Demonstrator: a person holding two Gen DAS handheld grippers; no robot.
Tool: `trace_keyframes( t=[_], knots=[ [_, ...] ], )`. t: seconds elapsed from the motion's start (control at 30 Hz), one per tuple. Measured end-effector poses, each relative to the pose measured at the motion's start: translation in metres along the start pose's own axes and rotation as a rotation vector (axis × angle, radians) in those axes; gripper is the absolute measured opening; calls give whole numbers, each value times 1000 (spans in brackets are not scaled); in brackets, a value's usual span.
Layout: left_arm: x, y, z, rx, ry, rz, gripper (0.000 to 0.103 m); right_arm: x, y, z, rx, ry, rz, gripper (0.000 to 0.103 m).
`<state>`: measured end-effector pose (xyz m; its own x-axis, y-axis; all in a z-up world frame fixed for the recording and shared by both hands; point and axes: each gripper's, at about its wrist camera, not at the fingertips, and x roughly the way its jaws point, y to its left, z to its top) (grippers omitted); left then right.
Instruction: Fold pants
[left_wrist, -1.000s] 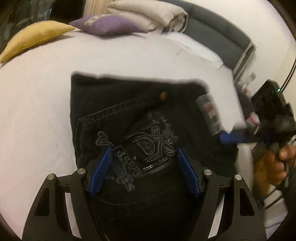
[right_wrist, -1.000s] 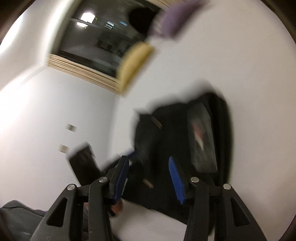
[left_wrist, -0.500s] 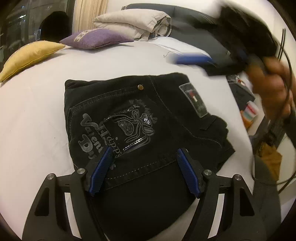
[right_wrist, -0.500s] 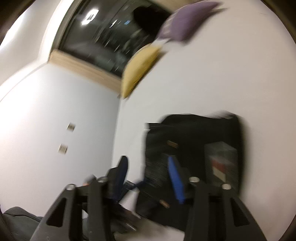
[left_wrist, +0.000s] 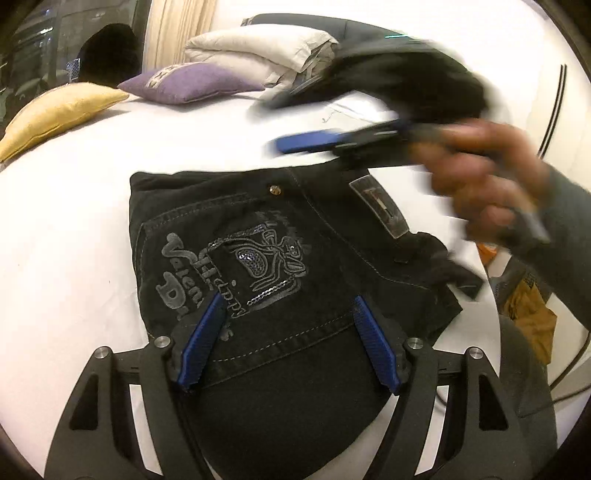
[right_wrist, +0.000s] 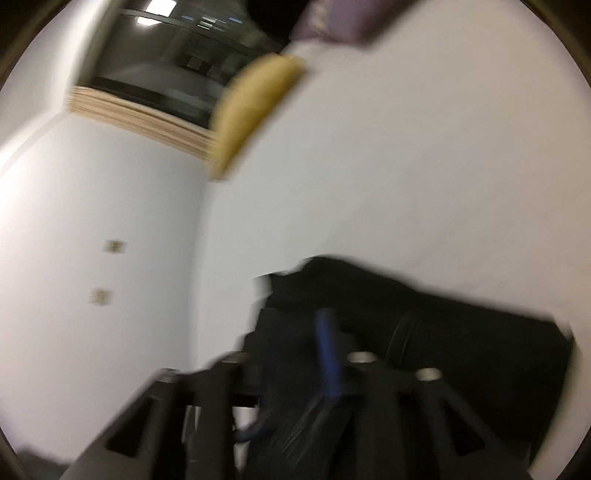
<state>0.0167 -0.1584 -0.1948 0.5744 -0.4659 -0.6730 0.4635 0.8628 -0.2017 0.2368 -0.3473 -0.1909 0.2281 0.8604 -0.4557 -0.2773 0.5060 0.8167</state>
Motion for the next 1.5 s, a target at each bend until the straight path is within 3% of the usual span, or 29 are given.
trace_keyframes(
  t=[0.07,0.1,0.13,0.17,0.23,0.3,0.37,0.4,0.47,0.53,0.6,0.7,0.8,0.93,1.0,1.03,1.07,1.13,1.27,1.37,1.5],
  knots=[
    [1,2,-3,6,4,9,71,-23,-7,-35,-16,-22,-15,69],
    [-1,3,-2,2,2,6,71,-22,-17,-46,-6,-5,-66,73],
    [-3,3,0,-2,0,-3,71,-23,-45,-64,48,32,-158,69],
    [-7,3,2,-11,-2,-12,71,-28,-65,-74,97,22,-158,35],
    [-24,8,6,-45,-3,-16,71,-55,-81,-85,189,-32,-160,2],
    [-51,17,9,-71,-40,-8,72,-85,-79,-93,205,-108,-176,12],
    [-74,34,15,-101,-84,42,81,-121,-71,-102,192,-209,-221,74],
    [-79,46,18,-133,-87,57,84,-131,-69,-103,189,-240,-213,80],
    [-83,71,21,-219,-77,61,85,-142,-70,-100,190,-249,-192,81],
    [-74,94,22,-305,-14,51,86,-139,-72,-96,194,-225,-187,81],
    [-57,106,25,-363,42,17,86,-101,-67,-88,201,-155,-165,81],
    [-30,117,21,-406,132,-12,85,-73,-79,-90,234,-85,-199,81],
    [-3,114,17,-403,222,-38,86,-71,-87,-90,250,-88,-189,81],
    [12,112,20,-393,227,-50,85,-73,-86,-89,239,-66,-194,80],
    [14,107,26,-381,236,-78,77,-66,-80,-85,204,-42,-206,73],
    [17,104,29,-373,247,-77,74,-60,-79,-84,195,-20,-221,58],
    [19,102,31,-365,254,-67,68,-56,-77,-82,192,-11,-254,49],
    [20,101,33,-362,254,-58,54,-54,-73,-81,170,-3,-311,41],
    [11,103,33,-376,227,-62,30,-57,-43,-84,66,-19,-428,29],
    [3,102,36,-376,208,-79,19,-51,-9,-85,-26,-33,-489,25],
    [-30,107,51,-389,151,-115,16,-47,38,-82,-140,-46,-533,24]
  ],
)
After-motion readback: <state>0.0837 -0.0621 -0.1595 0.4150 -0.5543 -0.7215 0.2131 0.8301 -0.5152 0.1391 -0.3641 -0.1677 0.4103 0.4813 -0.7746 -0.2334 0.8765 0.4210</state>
